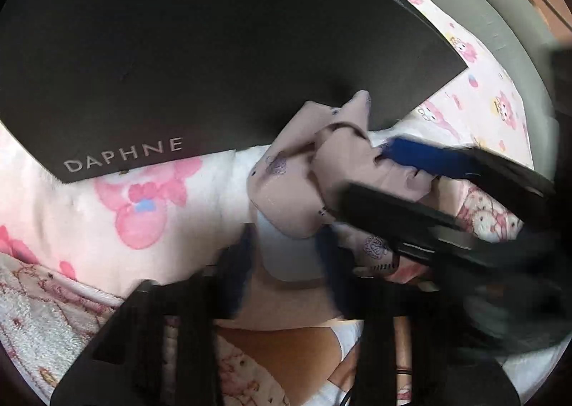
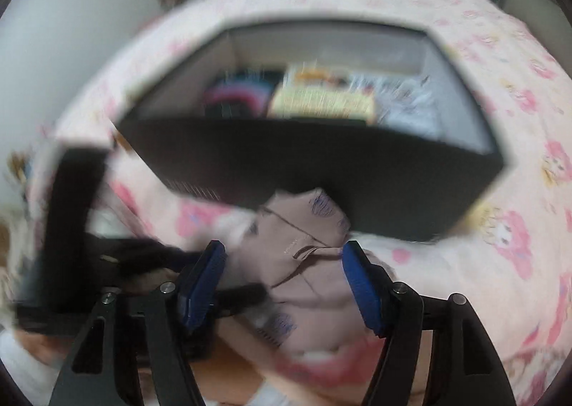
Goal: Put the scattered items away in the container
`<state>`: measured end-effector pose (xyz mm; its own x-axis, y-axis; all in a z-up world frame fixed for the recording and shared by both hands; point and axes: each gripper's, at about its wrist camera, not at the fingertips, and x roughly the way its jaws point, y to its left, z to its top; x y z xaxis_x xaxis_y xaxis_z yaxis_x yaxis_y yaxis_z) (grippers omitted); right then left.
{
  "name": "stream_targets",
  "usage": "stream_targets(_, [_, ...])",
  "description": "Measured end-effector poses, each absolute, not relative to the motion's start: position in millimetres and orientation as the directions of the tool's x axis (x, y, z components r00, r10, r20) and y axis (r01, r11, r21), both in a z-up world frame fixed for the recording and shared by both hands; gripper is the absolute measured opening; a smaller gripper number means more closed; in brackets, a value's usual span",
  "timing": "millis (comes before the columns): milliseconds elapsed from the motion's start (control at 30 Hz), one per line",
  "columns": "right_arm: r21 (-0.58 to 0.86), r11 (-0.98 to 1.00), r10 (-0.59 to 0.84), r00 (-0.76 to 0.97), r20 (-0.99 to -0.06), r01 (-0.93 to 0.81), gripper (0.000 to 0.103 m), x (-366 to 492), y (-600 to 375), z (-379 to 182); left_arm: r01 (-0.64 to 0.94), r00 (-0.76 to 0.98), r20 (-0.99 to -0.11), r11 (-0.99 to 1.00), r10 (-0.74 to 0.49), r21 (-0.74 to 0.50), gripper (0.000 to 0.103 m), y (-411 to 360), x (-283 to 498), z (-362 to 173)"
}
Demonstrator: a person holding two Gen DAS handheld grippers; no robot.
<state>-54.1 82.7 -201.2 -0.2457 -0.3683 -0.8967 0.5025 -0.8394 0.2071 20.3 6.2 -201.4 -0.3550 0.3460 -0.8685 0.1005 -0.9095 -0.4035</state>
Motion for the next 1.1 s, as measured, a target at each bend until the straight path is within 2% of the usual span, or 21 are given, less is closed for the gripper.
stream_targets(67, [0.235, -0.860, -0.359, -0.211, -0.909, 0.453, 0.024, -63, 83, -214, 0.112, -0.371, -0.866, -0.910, 0.334, -0.399, 0.010, 3, 24, -199])
stream_targets(100, [0.227, -0.864, -0.356, -0.225, -0.907, 0.449, 0.017, -64, 85, -214, 0.121, -0.382, -0.860, -0.904, 0.338, -0.410, 0.008, -1, 27, -197])
stream_targets(200, [0.298, -0.848, -0.436, -0.257, -0.863, 0.438, 0.007, -60, 99, -195, 0.125, -0.443, -0.831, -0.894, 0.337, -0.430, 0.003, -10, 38, -178])
stream_targets(367, [0.396, -0.836, -0.526, -0.350, -0.775, 0.380, 0.006, -45, 137, -154, 0.134, -0.519, -0.819, -0.923, 0.243, -0.359, 0.002, -20, 53, -134])
stream_targets(433, [0.392, -0.863, -0.493, -0.363, -0.791, 0.318, 0.006, -44, 147, -155, 0.145, -0.505, -0.839, -0.939, 0.202, -0.313, 0.002, -10, 50, -127])
stream_targets(533, [0.280, -0.929, -0.355, -0.371, -0.858, 0.243, 0.006, -43, 153, -177, 0.176, -0.487, -0.865, -0.956, 0.124, -0.236, 0.003, -16, 36, -125])
stream_targets(600, [0.264, -0.942, -0.324, -0.353, -0.878, 0.208, 0.007, -41, 161, -187, 0.201, -0.458, -0.880, -0.949, 0.127, -0.242, 0.008, -17, 41, -130])
stream_targets(667, [0.277, -0.940, -0.332, -0.354, -0.874, 0.197, 0.007, -40, 166, -185, 0.219, -0.434, -0.885, -0.934, 0.167, -0.284, 0.035, -29, 25, -148])
stream_targets(700, [0.278, -0.936, -0.341, -0.359, -0.869, 0.216, 0.010, -39, 165, -181, 0.229, -0.425, -0.884, -0.923, 0.191, -0.310, 0.056, -32, 23, -153])
stream_targets(733, [0.285, -0.926, -0.361, -0.362, -0.860, 0.247, 0.015, -38, 163, -176, 0.240, -0.422, -0.882, -0.912, 0.209, -0.332, 0.060, -35, 21, -158])
stream_targets(767, [0.308, -0.908, -0.399, -0.359, -0.844, 0.285, 0.030, -37, 158, -171, 0.247, -0.420, -0.881, -0.906, 0.218, -0.343, 0.060, -34, 17, -165])
stream_targets(800, [0.344, -0.886, -0.443, -0.349, -0.826, 0.311, 0.050, -38, 154, -170, 0.250, -0.412, -0.882, -0.903, 0.228, -0.350, 0.060, -33, 12, -172])
stream_targets(833, [0.384, -0.862, -0.488, -0.335, -0.806, 0.331, 0.057, -38, 149, -169, 0.252, -0.400, -0.885, -0.899, 0.239, -0.357, 0.060, -32, 9, -179])
stream_targets(867, [0.423, -0.836, -0.530, -0.315, -0.787, 0.349, 0.063, -39, 143, -171, 0.258, -0.385, -0.891, -0.899, 0.240, -0.354, 0.060, -29, 3, -188])
stream_targets(933, [0.459, -0.807, -0.567, -0.273, -0.777, 0.370, 0.063, -46, 126, -182, 0.275, -0.353, -0.910, -0.905, 0.218, -0.323, 0.058, -24, -5, -203])
stream_targets(967, [0.455, -0.810, -0.559, -0.253, -0.790, 0.370, 0.063, -50, 120, -191, 0.275, -0.346, -0.914, -0.908, 0.213, -0.316, 0.048, -23, -8, -207])
stream_targets(1000, [0.442, -0.822, -0.537, -0.231, -0.811, 0.360, 0.048, -54, 114, -201, 0.269, -0.343, -0.913, -0.909, 0.219, -0.319, 0.039, -21, -9, -208])
stream_targets(1033, [0.425, -0.840, -0.505, -0.201, -0.839, 0.337, 0.027, -58, 111, -214, 0.256, -0.348, -0.906, -0.905, 0.241, -0.339, 0.022, -20, -9, -205])
stream_targets(1067, [0.416, -0.854, -0.483, -0.180, -0.857, 0.311, 0.007, -57, 112, -219, 0.243, -0.361, -0.896, -0.901, 0.258, -0.358, 0.014, -19, -8, -201])
stream_targets(1100, [0.425, -0.856, -0.487, -0.182, -0.854, 0.296, 0.007, -55, 116, -220, 0.230, -0.382, -0.890, -0.907, 0.250, -0.353, 0.012, -17, -4, -192])
